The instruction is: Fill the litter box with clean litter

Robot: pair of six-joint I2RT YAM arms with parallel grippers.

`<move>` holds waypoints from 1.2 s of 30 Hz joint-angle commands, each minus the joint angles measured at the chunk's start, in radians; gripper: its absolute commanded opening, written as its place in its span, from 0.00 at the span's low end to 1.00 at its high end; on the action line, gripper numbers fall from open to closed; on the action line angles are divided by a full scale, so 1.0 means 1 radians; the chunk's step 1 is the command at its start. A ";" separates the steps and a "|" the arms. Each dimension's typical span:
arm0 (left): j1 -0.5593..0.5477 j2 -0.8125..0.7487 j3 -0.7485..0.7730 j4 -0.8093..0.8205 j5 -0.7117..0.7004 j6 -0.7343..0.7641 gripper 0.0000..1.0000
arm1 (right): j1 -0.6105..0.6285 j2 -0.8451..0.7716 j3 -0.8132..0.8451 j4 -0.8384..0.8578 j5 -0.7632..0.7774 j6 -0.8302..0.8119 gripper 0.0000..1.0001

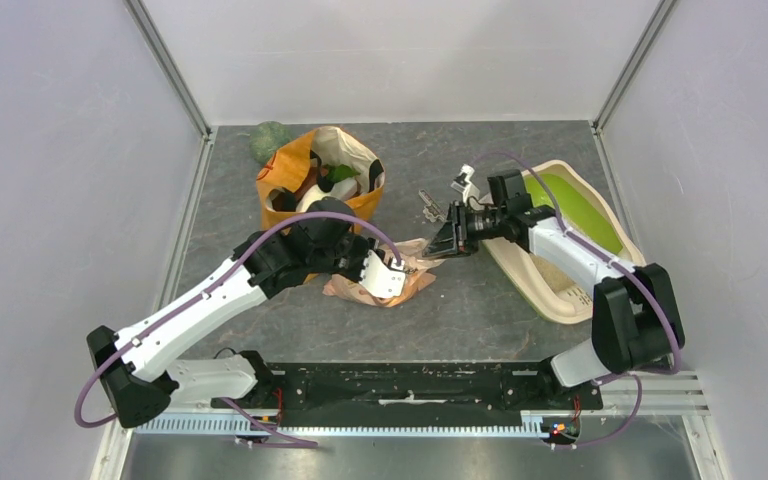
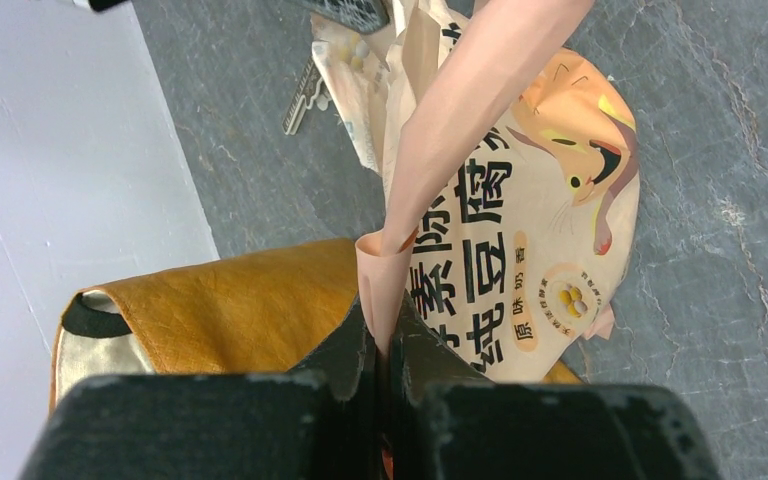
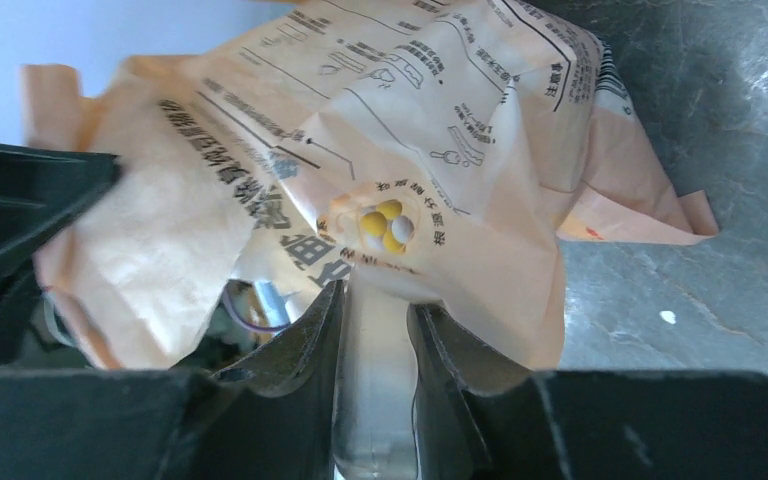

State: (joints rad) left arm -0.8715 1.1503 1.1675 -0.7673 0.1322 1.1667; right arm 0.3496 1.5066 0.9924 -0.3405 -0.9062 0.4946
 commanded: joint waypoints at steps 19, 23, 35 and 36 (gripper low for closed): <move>-0.012 -0.005 0.036 0.017 0.026 -0.016 0.02 | -0.248 -0.199 -0.152 0.015 -0.267 0.084 0.00; -0.017 -0.003 0.046 0.020 0.028 -0.023 0.02 | -0.185 -0.144 -0.249 0.555 -0.251 0.502 0.00; -0.018 -0.021 0.038 0.020 0.012 -0.028 0.02 | -0.282 -0.199 -0.291 0.472 -0.329 0.465 0.00; -0.018 -0.022 0.037 0.019 0.011 -0.029 0.02 | -0.282 -0.208 -0.287 0.452 -0.330 0.449 0.00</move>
State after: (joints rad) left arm -0.8776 1.1507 1.1679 -0.7731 0.1139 1.1667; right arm 0.1020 1.3464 0.6796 0.1577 -1.1992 1.0012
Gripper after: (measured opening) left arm 0.056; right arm 0.339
